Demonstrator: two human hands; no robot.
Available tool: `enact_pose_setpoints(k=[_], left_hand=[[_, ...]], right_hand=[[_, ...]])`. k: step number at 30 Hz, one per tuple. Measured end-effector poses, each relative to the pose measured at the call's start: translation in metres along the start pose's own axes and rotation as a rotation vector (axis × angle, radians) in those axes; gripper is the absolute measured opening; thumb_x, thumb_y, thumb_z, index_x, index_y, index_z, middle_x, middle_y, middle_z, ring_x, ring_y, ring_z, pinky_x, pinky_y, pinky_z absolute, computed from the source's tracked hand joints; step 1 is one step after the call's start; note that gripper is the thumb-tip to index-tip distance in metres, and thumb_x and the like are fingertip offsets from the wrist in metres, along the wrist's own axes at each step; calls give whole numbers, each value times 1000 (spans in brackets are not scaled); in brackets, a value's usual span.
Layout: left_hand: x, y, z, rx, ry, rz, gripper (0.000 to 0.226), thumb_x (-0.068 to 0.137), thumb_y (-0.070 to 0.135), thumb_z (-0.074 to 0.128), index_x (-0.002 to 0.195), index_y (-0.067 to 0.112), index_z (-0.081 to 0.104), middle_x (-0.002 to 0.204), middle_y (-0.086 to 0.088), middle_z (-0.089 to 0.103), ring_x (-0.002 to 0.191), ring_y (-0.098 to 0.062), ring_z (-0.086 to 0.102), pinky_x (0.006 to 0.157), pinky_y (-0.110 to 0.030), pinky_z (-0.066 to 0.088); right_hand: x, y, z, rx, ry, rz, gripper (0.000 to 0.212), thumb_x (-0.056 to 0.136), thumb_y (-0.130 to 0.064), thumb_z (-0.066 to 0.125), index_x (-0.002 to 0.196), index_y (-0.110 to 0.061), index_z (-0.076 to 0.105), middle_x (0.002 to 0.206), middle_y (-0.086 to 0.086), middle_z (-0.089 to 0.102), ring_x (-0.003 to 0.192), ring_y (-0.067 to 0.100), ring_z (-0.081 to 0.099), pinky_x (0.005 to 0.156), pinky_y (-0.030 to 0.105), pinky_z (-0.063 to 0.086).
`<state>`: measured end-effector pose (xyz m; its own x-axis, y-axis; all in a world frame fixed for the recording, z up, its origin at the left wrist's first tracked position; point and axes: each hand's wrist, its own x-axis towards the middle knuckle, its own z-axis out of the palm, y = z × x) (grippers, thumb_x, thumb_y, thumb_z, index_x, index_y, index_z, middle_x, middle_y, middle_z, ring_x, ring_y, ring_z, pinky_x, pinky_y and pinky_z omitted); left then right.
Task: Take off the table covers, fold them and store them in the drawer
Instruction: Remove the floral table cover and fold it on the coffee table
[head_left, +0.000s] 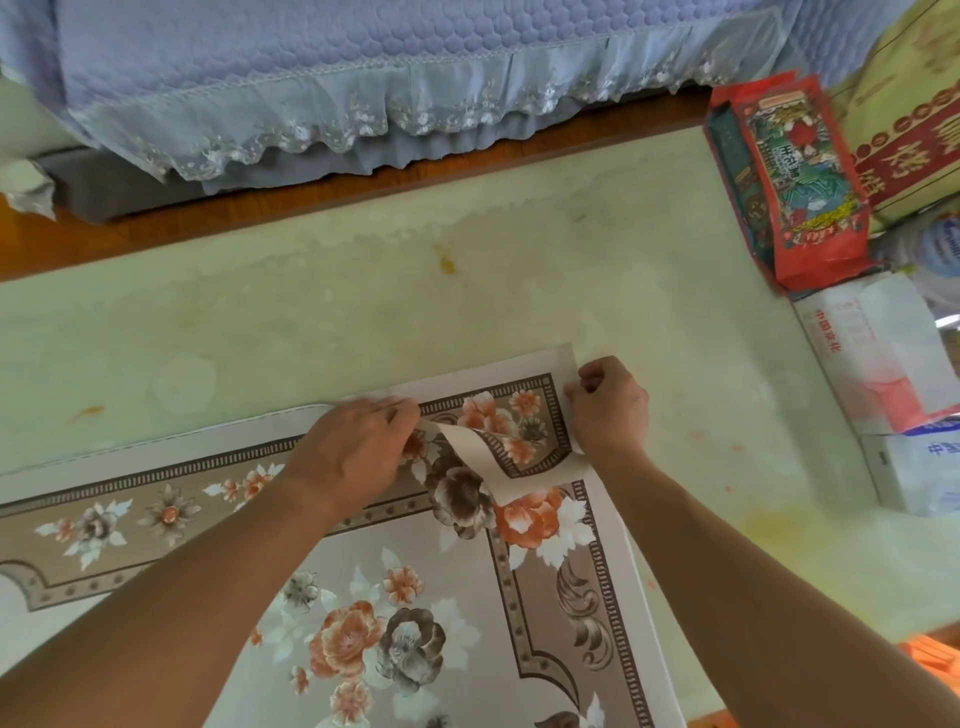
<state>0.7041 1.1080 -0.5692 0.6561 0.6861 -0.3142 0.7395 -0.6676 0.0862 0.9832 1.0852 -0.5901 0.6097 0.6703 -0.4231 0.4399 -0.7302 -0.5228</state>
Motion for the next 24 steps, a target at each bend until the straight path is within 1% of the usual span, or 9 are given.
enact_pose_setpoints(k=[5,8,11,13,16,18,20,22,24], left_hand=[[8,0,-7,-88,46,-25,20,84,14,63,104,13,61,88,-9,72,80,-32,65,64,-35,45],[18,7,-12,-277,88,-125,14,102,27,49,102,15,56,90,-4,65,85,-28,58,69,-38,47],[36,5,-9,-400,-75,-296,23,107,33,38,97,17,51,85,0,57,84,-27,57,72,-40,48],[46,1,-6,-416,-143,-368,27,108,36,36,96,17,50,85,-2,58,84,-29,58,74,-41,49],[59,0,-4,-430,-214,-455,27,108,39,35,108,17,50,96,-7,62,92,-31,59,82,-42,49],[65,1,-3,-397,-255,-481,24,108,37,34,111,18,50,104,-8,62,99,-32,58,85,-42,47],[68,3,-2,-360,-274,-490,17,107,32,35,106,20,46,107,-9,62,100,-32,57,84,-41,45],[70,5,-2,-328,-282,-490,12,107,30,37,104,20,43,108,-10,62,101,-33,57,82,-41,44],[70,6,-2,-326,-279,-491,16,106,30,38,111,17,47,110,-11,62,103,-33,58,82,-41,44]], right_hand=[[0,0,-1,-15,1,-29,18,93,-17,64,111,-19,60,105,-5,56,95,18,57,72,28,40],[-10,0,-6,57,-1,-103,28,94,-37,64,117,-22,61,113,-9,51,101,15,57,77,29,48],[-25,11,-12,220,-272,-235,59,89,-62,59,129,-19,59,107,-11,64,100,13,66,83,35,59],[-32,26,-16,189,-416,-333,87,76,-79,63,141,-24,49,123,-8,61,113,13,61,94,41,56],[-33,43,-24,122,-510,-393,104,65,-76,75,151,-31,36,131,-10,50,119,8,53,99,31,51],[-30,46,-27,-29,-487,-411,100,70,-53,84,152,-34,31,127,-14,46,115,7,51,99,29,50],[-29,44,-25,-126,-437,-409,88,78,-27,82,150,-33,33,124,-15,45,112,7,50,100,34,52],[-25,39,-21,-90,-340,-350,66,85,-22,74,143,-29,43,119,-13,50,108,8,53,97,38,54],[-20,31,-17,-82,-261,-332,55,87,-30,74,136,-27,51,115,-11,56,104,9,56,93,36,54]])
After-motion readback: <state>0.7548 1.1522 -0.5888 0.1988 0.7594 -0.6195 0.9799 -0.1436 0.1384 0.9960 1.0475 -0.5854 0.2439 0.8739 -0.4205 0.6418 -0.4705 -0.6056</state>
